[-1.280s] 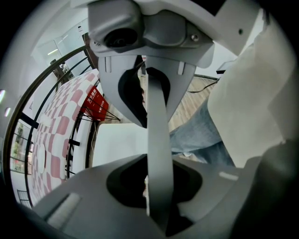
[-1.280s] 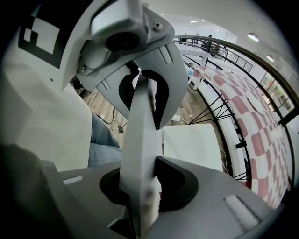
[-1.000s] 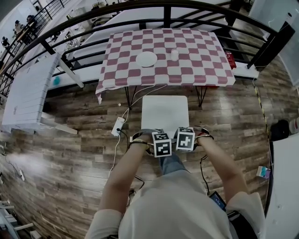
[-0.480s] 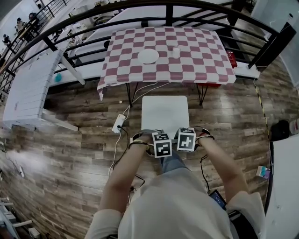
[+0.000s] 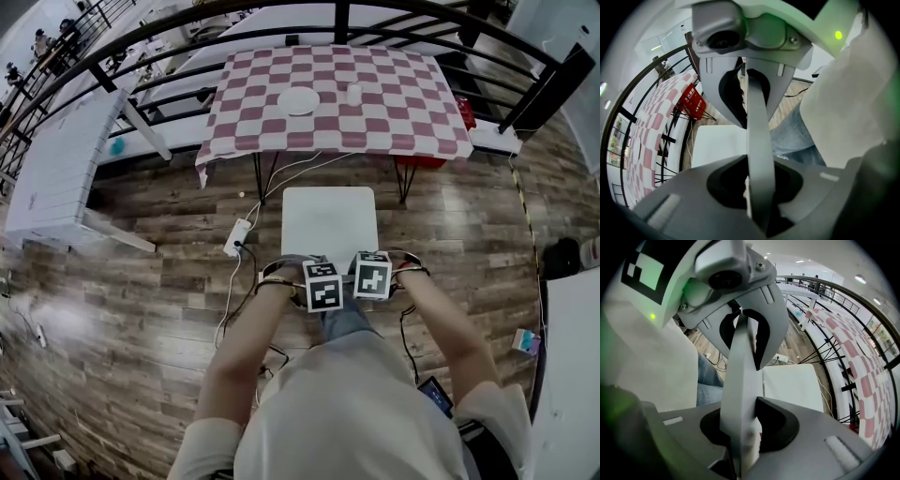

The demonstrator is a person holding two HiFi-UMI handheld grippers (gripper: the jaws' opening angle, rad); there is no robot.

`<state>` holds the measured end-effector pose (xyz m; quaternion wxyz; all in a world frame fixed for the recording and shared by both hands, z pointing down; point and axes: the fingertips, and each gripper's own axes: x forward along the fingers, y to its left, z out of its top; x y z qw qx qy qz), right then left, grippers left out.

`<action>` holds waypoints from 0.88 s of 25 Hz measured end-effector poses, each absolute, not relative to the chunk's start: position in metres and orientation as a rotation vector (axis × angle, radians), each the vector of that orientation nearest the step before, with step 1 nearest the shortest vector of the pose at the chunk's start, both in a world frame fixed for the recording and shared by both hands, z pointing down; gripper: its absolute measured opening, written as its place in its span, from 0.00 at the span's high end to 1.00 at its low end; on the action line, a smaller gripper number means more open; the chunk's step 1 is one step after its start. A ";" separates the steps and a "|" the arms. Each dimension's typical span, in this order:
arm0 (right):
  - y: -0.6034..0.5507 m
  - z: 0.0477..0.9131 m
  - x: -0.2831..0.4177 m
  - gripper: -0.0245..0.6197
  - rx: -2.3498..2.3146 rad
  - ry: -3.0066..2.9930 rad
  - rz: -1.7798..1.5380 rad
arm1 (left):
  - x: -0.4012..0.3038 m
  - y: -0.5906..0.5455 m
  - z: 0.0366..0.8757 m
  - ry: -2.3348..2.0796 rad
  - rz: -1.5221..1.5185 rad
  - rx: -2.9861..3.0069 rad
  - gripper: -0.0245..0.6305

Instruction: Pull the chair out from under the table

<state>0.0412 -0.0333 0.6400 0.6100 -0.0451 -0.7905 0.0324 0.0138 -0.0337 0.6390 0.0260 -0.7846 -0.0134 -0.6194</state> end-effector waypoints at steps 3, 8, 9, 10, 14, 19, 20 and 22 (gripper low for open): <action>-0.028 0.640 0.041 0.83 -0.104 -1.825 0.075 | 0.014 -0.028 0.639 -0.033 -1.908 -2.431 0.84; -0.018 0.641 0.041 0.83 -0.104 -1.822 0.072 | 0.014 -0.019 0.640 -0.023 -1.907 -2.436 0.84; -0.017 0.641 0.041 0.83 -0.103 -1.822 0.071 | 0.014 -0.017 0.640 -0.022 -1.908 -2.435 0.84; -0.015 0.642 0.041 0.83 -0.103 -1.823 0.070 | 0.014 -0.015 0.640 -0.020 -1.908 -2.435 0.84; -0.007 0.642 0.041 0.83 -0.102 -1.822 0.074 | 0.014 -0.007 0.640 -0.017 -1.902 -2.440 0.84; 0.002 0.641 0.041 0.83 -0.098 -1.820 0.080 | 0.014 0.002 0.639 -0.015 -1.898 -2.441 0.84; 0.004 0.641 0.041 0.83 -0.098 -1.820 0.081 | 0.014 0.004 0.639 -0.014 -1.897 -2.442 0.84; 0.009 0.641 0.041 0.83 -0.097 -1.819 0.084 | 0.014 0.008 0.639 -0.014 -1.895 -2.442 0.84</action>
